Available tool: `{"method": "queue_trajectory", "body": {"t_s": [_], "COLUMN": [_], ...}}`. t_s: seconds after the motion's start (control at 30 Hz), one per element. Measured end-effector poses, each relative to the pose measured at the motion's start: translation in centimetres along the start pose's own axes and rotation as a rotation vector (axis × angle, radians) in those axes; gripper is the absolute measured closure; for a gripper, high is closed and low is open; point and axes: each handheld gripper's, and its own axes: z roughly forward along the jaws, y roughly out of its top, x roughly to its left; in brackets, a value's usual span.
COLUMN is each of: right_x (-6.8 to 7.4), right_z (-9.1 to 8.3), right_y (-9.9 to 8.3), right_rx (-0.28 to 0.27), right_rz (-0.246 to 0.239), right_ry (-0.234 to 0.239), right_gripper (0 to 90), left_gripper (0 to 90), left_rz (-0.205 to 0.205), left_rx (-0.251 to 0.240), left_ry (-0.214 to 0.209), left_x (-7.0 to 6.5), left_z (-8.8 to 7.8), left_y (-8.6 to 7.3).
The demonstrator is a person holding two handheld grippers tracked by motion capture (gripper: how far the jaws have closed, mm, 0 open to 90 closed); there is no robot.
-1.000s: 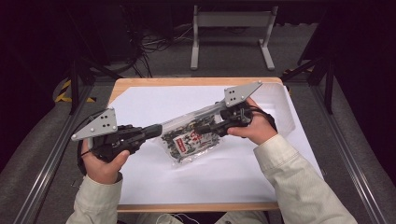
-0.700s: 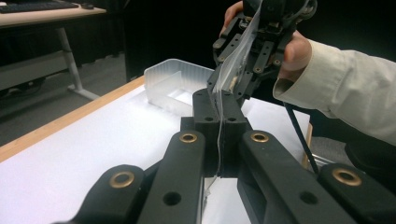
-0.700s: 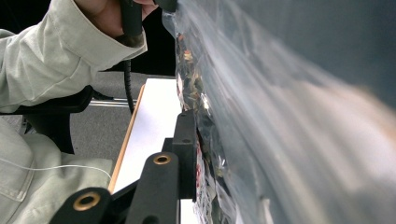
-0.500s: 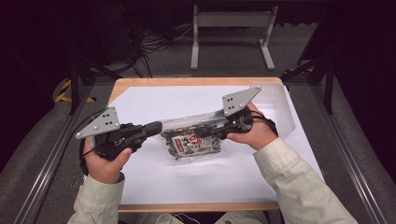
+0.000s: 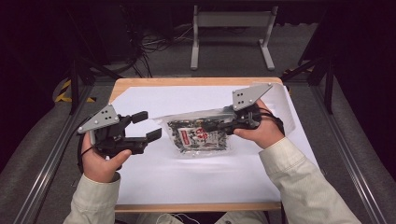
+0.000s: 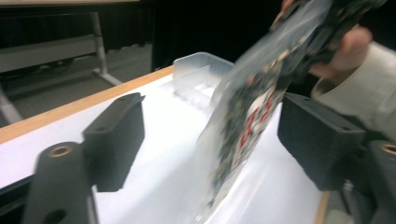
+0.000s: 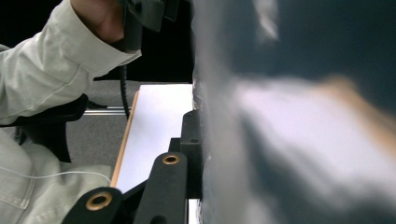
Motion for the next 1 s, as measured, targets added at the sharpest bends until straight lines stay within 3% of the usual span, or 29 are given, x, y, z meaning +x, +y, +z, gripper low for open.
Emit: {"method": "queue_trajectory", "body": {"t_s": [0.1, 0.3, 0.4, 0.5, 0.77, 1.0], "right_x": [-0.2, -1.0, -1.4, -2.0, -3.4, -4.5], "right_z": [-0.7, -2.3, -3.2, -4.0, -6.3, -8.4], "right_y": [0.0, -0.3, -0.5, -0.6, -0.4, -0.2], "right_rx": [-0.003, -0.021, -0.031, -0.042, -0.051, -0.051], "right_rz": [0.004, 0.033, 0.051, 0.068, 0.086, 0.103], "right_ry": [-0.037, -0.116, -0.146, -0.169, -0.247, -0.316], "right_gripper": [75.9, 75.8, 75.7, 75.7, 75.7, 75.7], "left_gripper": [13.5, 8.7, 5.7, 3.2, 3.0, 3.0], "left_rz": [0.022, -0.032, -0.008, 0.043, 0.006, -0.013], "left_rx": [0.026, 0.033, 0.050, 0.077, 0.086, 0.102], "left_ry": [0.003, -0.004, 0.007, -0.005, 0.030, -0.001], "left_x": [0.7, 2.0, 2.7, 3.2, 4.3, 4.9], "left_z": [0.4, 0.9, 0.9, 1.0, 0.9, 0.9], "left_y": [-0.6, -1.8, -2.4, -3.0, -3.9, -4.6]}}
